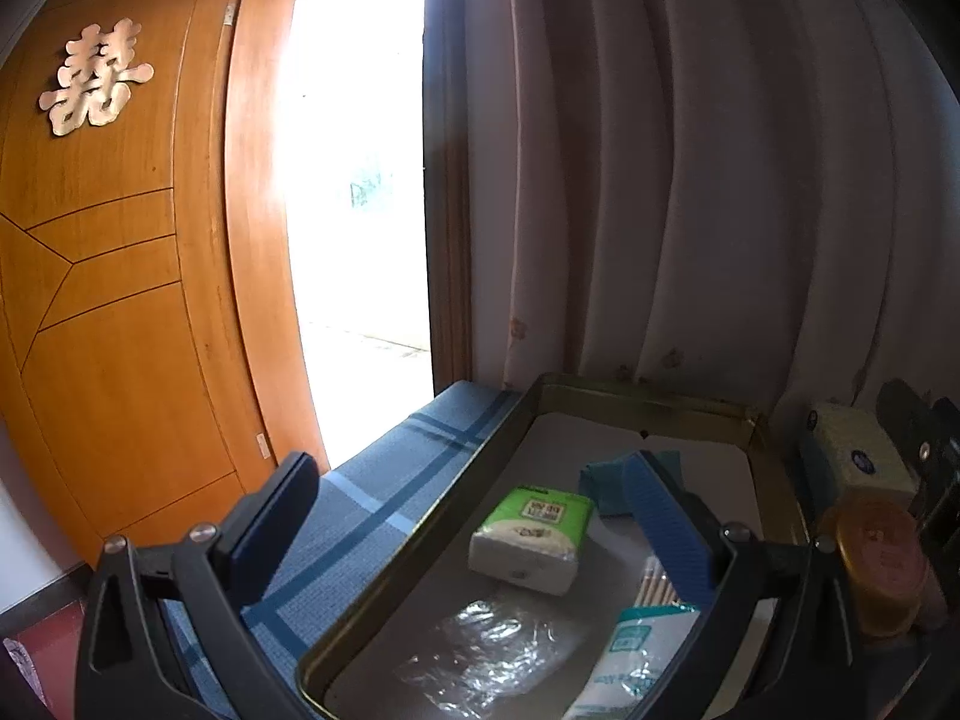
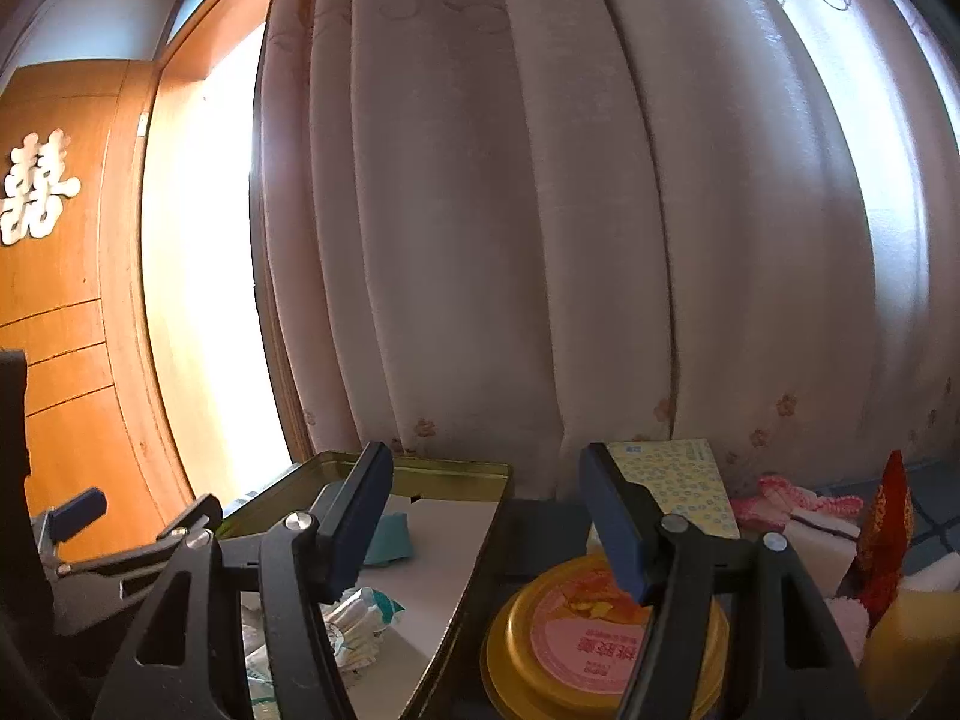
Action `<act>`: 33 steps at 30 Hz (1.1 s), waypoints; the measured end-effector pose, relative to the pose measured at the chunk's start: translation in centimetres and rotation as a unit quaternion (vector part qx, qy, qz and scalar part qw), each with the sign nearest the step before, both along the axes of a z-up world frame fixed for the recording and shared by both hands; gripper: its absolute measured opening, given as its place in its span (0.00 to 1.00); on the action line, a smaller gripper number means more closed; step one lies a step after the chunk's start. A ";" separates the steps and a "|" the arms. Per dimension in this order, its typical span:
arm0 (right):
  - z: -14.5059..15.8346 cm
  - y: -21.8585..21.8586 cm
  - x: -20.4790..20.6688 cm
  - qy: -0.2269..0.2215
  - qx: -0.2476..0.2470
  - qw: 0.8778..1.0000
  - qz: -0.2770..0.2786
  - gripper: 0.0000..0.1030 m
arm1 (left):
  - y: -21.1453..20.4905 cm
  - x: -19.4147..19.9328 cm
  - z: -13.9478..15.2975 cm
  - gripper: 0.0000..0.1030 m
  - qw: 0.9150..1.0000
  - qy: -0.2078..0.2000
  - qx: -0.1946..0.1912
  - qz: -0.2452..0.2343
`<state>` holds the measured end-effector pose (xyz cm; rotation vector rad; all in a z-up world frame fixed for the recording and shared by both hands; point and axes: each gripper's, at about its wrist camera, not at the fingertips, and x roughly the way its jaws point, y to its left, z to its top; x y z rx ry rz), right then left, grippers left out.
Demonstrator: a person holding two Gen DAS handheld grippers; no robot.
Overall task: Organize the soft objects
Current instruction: 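Carry the tissue pack and teal cloth to the gold tray and release both, then move both open grippers back toward the remaining items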
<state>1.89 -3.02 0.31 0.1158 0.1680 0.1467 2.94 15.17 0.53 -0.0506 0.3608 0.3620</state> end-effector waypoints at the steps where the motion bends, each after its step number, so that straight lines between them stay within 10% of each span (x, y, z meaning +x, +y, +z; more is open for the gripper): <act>1: 0.0 -0.1 0.1 0.002 0.002 1.000 -0.001 0.65 | -0.2 -0.3 0.0 1.00 1.000 -0.007 0.005 0.003; 33: 0.0 -4.7 -5.0 -0.016 -0.043 0.996 -0.074 0.65 | -6.2 -2.6 -0.1 1.00 0.997 -0.001 0.014 -0.078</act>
